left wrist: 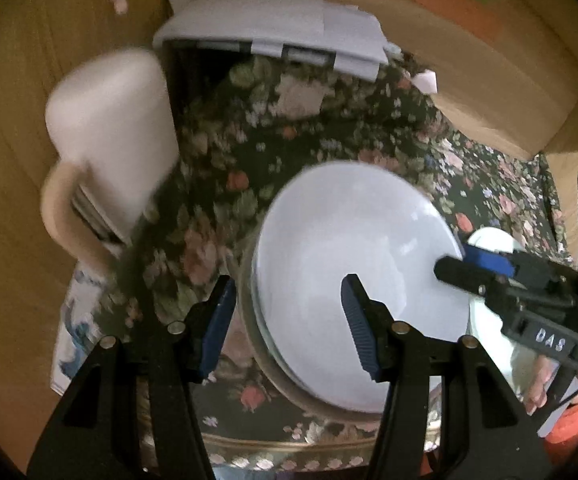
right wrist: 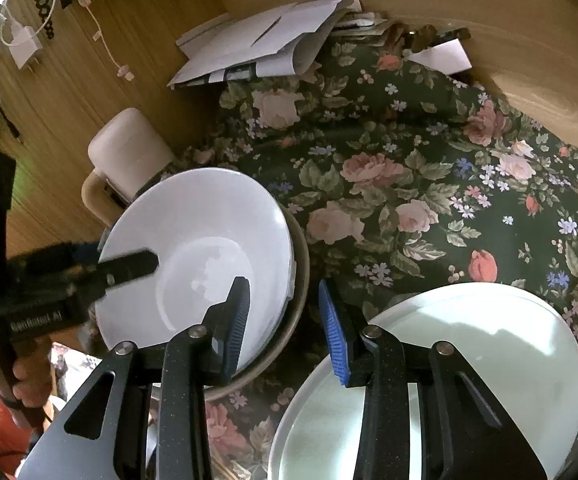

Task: Organize plates and bowls

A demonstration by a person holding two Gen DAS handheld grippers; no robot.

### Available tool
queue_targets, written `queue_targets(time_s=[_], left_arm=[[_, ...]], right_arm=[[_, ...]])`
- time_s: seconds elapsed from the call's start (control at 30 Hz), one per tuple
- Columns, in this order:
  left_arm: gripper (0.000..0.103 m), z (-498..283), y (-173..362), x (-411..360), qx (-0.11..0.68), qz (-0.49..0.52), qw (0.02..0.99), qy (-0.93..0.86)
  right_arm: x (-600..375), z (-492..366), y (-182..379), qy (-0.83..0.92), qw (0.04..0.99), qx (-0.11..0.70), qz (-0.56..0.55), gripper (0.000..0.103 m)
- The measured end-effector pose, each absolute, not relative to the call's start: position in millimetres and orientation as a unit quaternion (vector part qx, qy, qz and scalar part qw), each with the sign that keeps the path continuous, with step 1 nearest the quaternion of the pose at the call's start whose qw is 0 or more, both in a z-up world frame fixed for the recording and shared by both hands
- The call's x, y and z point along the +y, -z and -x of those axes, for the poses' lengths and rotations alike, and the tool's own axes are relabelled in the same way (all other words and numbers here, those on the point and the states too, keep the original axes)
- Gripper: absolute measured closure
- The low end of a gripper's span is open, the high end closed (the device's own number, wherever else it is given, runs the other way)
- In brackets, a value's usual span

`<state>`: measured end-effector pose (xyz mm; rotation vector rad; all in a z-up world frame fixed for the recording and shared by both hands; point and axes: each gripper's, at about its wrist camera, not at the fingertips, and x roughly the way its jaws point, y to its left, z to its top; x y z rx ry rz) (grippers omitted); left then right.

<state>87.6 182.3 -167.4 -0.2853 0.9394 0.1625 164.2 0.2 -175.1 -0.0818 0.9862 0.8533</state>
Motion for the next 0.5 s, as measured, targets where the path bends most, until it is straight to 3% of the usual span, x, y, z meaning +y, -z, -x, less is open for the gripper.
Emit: queue_targets(time_s=[0.2,0.5], left_arm=[[0.049,-84,187,186,0.461,0.174,0.867,-0.071],[0.060,-82,196,189,0.451,0.218,0.864,-0.058]], right_arm=[[8,-167,182,-0.396,0.786,0.472,0.047,0.069],[21,-168,194,-0.395,0.777,0.487,0.053,0.068]])
